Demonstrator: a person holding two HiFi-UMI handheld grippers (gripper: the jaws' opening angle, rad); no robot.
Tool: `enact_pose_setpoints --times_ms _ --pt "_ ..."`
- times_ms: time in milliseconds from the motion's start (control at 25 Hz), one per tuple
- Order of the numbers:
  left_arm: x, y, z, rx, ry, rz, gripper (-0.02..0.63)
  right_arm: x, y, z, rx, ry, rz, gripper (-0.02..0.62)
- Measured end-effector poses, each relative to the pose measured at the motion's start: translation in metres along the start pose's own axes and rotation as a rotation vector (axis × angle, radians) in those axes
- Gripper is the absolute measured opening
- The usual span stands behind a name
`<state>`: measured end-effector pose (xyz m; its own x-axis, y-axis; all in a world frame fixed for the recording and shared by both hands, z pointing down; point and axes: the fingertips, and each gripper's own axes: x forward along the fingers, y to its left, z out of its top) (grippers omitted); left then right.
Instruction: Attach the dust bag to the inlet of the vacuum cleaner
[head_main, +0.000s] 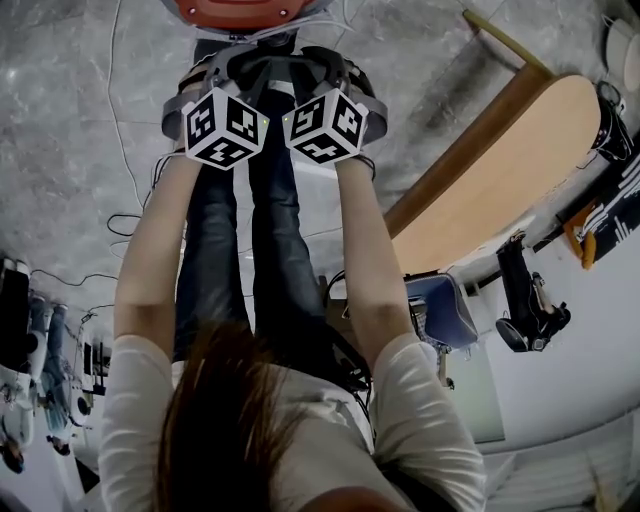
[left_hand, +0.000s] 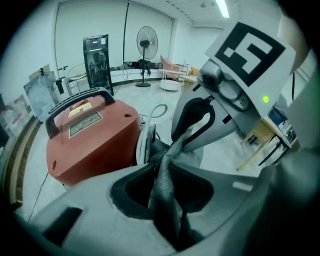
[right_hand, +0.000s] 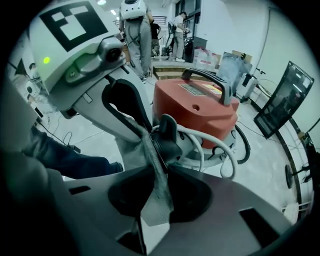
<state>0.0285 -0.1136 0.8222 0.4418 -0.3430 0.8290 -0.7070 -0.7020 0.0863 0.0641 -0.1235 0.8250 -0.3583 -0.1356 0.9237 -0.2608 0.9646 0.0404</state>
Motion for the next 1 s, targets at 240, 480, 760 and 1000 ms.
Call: enact_pose_setpoints --times_ms 240,480,760,1000 --pt "0.001 -0.001 -0.002 -0.040 0.008 -0.016 0.097 -0.001 0.001 -0.002 0.085 -0.005 -0.018 0.091" --pt "-0.001 -0.004 -0.010 -0.207 0.029 -0.087 0.114 0.000 0.007 -0.001 0.152 0.028 0.054 0.115" --pt "-0.007 -0.012 -0.011 -0.265 0.042 -0.150 0.218 -0.008 0.017 0.000 0.281 -0.032 0.134 0.254" --pt "-0.013 -0.016 -0.003 -0.315 0.013 -0.152 0.245 -0.012 0.021 0.004 0.298 -0.053 0.130 0.259"
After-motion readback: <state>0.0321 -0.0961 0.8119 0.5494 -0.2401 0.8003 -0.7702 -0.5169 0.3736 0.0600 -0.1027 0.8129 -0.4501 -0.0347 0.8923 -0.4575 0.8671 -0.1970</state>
